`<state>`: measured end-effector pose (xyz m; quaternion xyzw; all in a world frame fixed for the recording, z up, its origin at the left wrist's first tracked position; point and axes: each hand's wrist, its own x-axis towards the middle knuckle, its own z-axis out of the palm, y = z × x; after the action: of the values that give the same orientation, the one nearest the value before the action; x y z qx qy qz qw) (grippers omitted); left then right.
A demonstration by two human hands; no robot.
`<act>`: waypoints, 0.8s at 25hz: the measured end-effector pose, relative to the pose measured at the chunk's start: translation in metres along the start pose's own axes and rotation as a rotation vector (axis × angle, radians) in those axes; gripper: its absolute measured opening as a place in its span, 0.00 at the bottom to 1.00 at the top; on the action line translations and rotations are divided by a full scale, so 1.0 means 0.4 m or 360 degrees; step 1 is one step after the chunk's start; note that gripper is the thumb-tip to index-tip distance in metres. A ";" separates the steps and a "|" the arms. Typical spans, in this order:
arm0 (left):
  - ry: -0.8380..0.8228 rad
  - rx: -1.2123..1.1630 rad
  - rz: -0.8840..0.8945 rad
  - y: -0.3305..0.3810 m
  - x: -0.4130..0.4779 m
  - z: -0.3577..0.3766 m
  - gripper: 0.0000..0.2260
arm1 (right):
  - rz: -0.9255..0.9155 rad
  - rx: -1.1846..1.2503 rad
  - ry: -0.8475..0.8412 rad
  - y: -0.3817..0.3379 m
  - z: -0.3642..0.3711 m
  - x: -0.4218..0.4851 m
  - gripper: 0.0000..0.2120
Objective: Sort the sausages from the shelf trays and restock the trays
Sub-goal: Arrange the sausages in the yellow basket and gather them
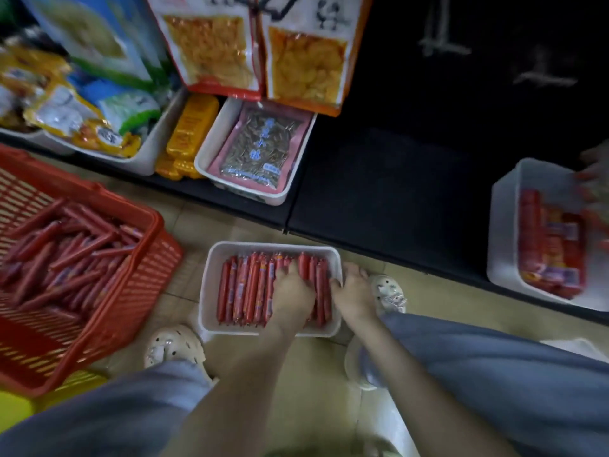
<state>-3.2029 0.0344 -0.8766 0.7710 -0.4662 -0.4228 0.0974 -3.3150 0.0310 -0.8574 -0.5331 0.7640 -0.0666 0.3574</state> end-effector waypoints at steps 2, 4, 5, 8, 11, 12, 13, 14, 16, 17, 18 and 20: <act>0.0042 -0.0005 0.0071 0.048 -0.060 -0.020 0.22 | -0.0074 0.0076 0.0067 0.002 -0.075 -0.037 0.20; 0.0084 0.0098 0.0114 0.057 -0.111 -0.028 0.25 | -0.0145 0.0059 0.0126 0.021 -0.118 -0.066 0.23; 0.0105 0.0192 0.0115 0.043 -0.126 -0.029 0.27 | -0.0158 0.0025 0.0138 0.034 -0.122 -0.079 0.25; 0.0129 0.0553 0.0060 -0.042 -0.136 -0.043 0.33 | -0.0182 -0.0256 0.0081 0.077 -0.072 -0.113 0.30; 0.0072 0.0916 0.0069 -0.172 -0.085 -0.053 0.37 | -0.0335 -0.0626 -0.0128 0.115 0.055 -0.104 0.35; 0.0026 0.1027 0.0057 -0.214 -0.065 -0.053 0.37 | -0.0460 -0.0733 -0.0186 0.121 0.095 -0.095 0.32; -0.0013 0.1122 0.0057 -0.261 -0.043 -0.044 0.37 | -0.0633 -0.0798 -0.0214 0.131 0.140 -0.082 0.28; -0.0063 0.1178 0.0065 -0.303 -0.025 -0.033 0.36 | -0.0739 -0.0848 -0.0298 0.147 0.183 -0.072 0.24; -0.0229 0.1253 0.0103 -0.356 -0.012 0.003 0.36 | -0.0955 -0.1119 -0.0518 0.186 0.231 -0.049 0.21; -0.0325 0.1302 0.0093 -0.370 -0.015 0.028 0.37 | -0.1036 -0.1195 -0.0545 0.207 0.248 -0.032 0.20; -0.0357 0.1342 0.0075 -0.371 -0.022 0.057 0.37 | -0.1104 -0.1273 -0.0545 0.220 0.246 -0.020 0.20; -0.0320 0.1399 0.0058 -0.343 -0.043 0.107 0.39 | -0.1227 -0.1412 -0.0475 0.261 0.232 0.004 0.18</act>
<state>-3.1507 0.1335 -0.9683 0.6860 -0.6221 -0.2557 -0.2776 -3.3381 0.0998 -0.9769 -0.8731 0.4123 0.2092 0.1546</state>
